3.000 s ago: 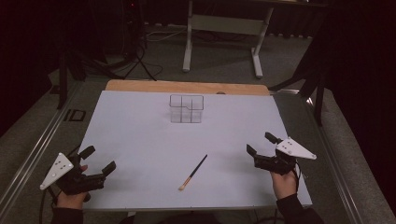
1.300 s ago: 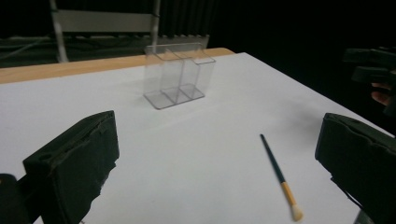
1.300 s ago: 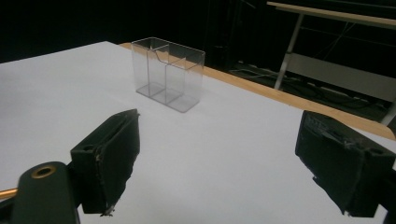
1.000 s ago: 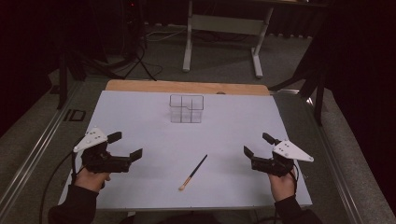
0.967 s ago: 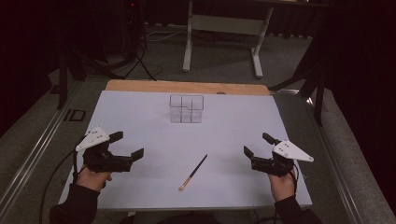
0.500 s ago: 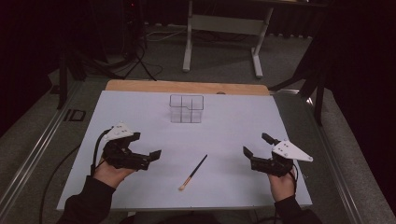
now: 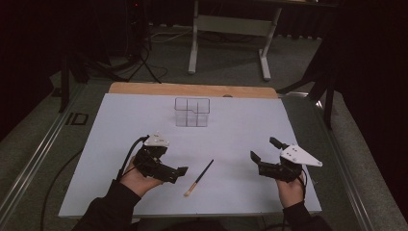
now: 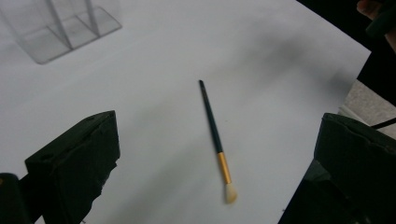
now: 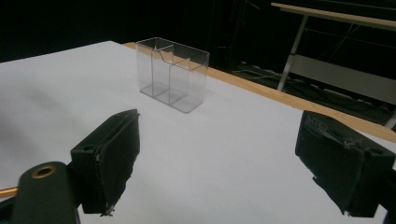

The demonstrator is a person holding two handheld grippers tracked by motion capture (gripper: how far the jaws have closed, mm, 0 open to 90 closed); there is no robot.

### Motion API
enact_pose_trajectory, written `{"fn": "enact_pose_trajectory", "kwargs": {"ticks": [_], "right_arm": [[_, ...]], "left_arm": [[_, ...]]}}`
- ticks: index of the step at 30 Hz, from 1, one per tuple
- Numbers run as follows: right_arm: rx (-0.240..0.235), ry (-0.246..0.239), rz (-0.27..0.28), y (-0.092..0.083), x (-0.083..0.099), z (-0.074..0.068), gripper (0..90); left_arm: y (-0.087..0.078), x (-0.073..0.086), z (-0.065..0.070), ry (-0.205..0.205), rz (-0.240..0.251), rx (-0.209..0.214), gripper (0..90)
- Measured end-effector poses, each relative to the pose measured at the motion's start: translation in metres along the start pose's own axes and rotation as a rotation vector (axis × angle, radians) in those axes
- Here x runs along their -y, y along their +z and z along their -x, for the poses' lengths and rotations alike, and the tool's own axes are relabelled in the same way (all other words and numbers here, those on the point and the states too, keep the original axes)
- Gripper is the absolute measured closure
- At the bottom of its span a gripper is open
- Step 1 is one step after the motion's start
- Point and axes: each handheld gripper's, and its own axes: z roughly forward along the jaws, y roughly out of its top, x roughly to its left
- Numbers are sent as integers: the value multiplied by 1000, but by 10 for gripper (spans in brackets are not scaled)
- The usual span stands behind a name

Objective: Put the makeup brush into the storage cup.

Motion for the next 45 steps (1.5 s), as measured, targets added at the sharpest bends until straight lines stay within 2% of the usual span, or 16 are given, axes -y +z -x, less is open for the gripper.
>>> {"fn": "enact_pose_trajectory", "kwargs": {"ticks": [2,6,10,13,16,19,24,31,33,36,39,40,43,45], "right_arm": [[0,0,0,0,0,0,136],[0,1,2,-1,0,0,136],[-1,3,2,-1,0,0,136],[-3,3,2,-1,0,0,136],[-4,4,3,-1,-1,0,136],[-3,3,5,-2,-1,0,136],[-4,6,2,-1,0,0,136],[-6,4,6,-2,-1,0,136],[-7,4,8,-2,-1,0,136],[-8,7,5,-2,-1,0,136],[-8,6,6,-2,-1,0,136],[-8,7,5,-2,0,0,136],[-8,7,5,-2,0,0,137],[-10,6,5,-2,-1,0,137]], "left_arm": [[6,-1,2,-11,-14,1,4],[19,-3,9,-6,-49,6,8],[30,-4,14,-14,-81,-7,8],[38,-3,16,-36,-111,-8,9],[45,-2,18,-29,-152,-21,20],[52,-2,18,-42,-177,-12,29],[64,-2,19,-71,-230,-33,29],[84,-2,27,-65,-320,-66,61],[89,-2,29,-61,-339,-75,106],[98,-2,31,-78,-362,-67,159],[107,-2,35,-60,-400,-71,226],[108,-2,35,-55,-411,-69,277],[113,-2,33,-47,-445,-94,355],[115,-3,31,-56,-452,-82,415]]}}
